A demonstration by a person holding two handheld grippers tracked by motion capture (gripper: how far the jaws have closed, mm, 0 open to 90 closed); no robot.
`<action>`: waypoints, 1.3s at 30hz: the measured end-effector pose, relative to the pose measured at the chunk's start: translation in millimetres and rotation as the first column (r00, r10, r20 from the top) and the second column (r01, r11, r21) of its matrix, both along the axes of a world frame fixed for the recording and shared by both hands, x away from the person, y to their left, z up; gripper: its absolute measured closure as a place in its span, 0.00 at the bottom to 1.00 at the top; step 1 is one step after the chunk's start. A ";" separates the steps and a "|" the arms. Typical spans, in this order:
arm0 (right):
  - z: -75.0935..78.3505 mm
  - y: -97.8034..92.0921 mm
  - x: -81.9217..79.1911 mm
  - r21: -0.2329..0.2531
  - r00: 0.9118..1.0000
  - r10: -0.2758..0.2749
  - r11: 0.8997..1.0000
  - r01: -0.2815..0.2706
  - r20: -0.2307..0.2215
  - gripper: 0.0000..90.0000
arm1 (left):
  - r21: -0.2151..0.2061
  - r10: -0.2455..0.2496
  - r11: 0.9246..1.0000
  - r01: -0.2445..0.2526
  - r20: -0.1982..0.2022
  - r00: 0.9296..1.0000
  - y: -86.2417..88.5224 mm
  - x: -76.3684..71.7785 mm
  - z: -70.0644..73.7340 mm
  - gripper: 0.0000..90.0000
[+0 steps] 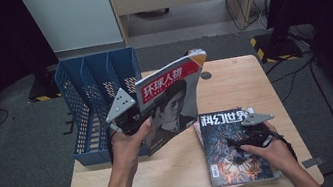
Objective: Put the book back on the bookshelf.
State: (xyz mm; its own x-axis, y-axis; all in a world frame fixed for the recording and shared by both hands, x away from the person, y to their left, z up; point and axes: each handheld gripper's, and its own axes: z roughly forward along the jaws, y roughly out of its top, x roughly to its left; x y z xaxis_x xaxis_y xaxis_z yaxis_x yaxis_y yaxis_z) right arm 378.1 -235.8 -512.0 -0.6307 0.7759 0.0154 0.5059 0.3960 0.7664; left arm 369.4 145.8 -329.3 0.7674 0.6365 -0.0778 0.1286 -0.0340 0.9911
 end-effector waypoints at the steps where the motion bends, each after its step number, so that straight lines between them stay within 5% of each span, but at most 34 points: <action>1: -0.1 0.0 -0.1 0.000 1.000 -0.001 1.000 0.001 0.000 0.11 | -0.001 0.003 1.000 -0.003 0.001 1.000 1.4 -0.6 0.5 0.96; 24: -0.8 0.0 -0.3 -0.001 1.000 0.000 1.000 0.000 0.008 0.11 | -0.033 0.089 0.996 -0.088 0.028 0.996 62.7 -22.3 19.2 0.96; 39: -0.8 0.1 -0.4 0.000 1.000 -0.001 1.000 0.001 0.007 0.11 | -0.038 0.168 0.985 -0.167 0.036 0.985 106.9 -33.0 24.7 0.96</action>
State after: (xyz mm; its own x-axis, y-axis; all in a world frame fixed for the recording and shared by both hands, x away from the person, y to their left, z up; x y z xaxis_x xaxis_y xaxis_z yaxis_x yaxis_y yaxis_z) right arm 377.7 -235.7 -512.8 -0.6300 0.7765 0.0109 0.5011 0.3958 0.7696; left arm 336.5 252.7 -304.6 0.6531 0.7536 -0.0742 0.0905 0.0196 0.9957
